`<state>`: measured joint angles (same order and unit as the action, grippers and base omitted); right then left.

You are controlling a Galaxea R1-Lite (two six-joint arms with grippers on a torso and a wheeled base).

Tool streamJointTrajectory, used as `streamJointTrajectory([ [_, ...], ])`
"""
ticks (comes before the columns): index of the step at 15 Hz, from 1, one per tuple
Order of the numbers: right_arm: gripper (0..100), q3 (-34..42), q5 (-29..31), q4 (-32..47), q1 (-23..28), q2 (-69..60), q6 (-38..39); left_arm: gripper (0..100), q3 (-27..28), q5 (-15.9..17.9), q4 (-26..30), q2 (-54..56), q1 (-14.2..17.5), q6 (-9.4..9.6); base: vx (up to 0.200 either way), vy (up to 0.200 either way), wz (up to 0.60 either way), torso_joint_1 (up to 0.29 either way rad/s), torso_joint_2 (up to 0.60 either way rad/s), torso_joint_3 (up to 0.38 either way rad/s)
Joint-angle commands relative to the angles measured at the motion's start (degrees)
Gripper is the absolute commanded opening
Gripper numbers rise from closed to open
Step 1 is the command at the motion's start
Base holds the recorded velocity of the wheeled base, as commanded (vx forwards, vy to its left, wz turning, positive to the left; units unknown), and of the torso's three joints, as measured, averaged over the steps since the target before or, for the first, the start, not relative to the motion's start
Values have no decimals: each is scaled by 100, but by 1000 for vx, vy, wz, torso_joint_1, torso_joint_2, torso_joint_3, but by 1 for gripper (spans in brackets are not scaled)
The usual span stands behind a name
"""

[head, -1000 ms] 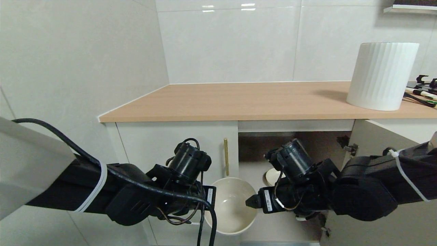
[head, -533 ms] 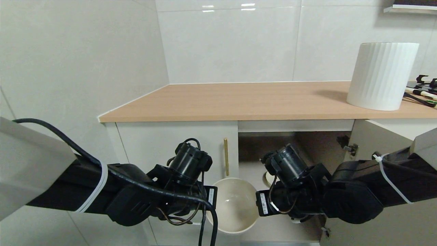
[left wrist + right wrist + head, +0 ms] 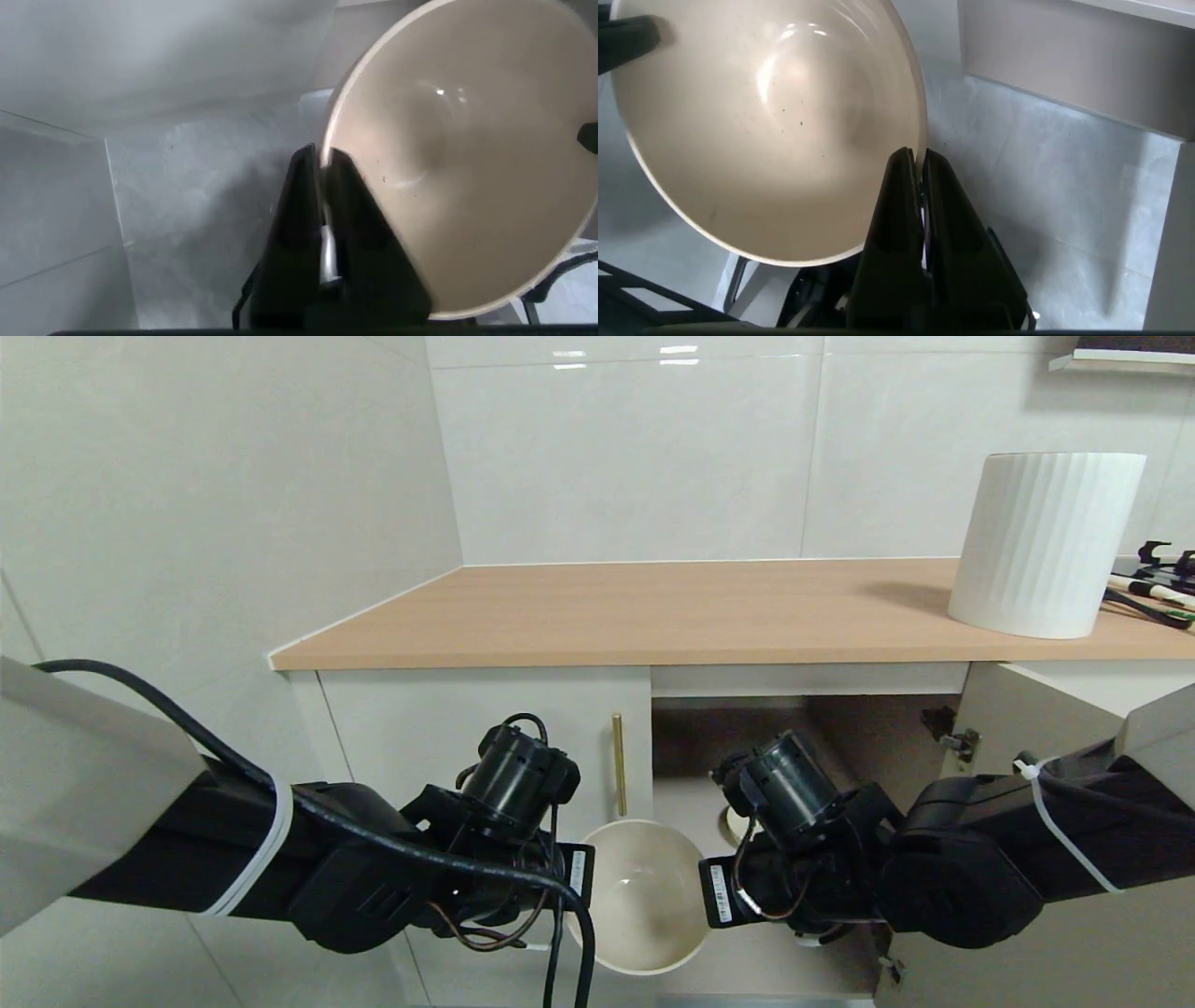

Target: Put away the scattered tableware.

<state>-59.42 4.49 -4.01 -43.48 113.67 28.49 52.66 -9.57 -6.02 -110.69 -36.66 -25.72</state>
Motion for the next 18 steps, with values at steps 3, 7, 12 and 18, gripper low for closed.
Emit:
streamJointTrajectory([
  [3,0,-9,0,6,-2,33,-1,100,7,-10,-13,30,1,-21,0,0,0,0,0,0],
  [7,0,-17,26,-3,59,121,8,100,33,-19,-22,92,1,-38,0,0,0,0,0,0],
  [12,0,-35,685,-803,859,701,245,100,60,-10,-22,276,27,-179,0,0,0,0,0,0],
  [18,0,-114,1098,-1928,1738,1325,473,100,60,-10,-13,382,36,-196,0,0,0,0,0,0],
])
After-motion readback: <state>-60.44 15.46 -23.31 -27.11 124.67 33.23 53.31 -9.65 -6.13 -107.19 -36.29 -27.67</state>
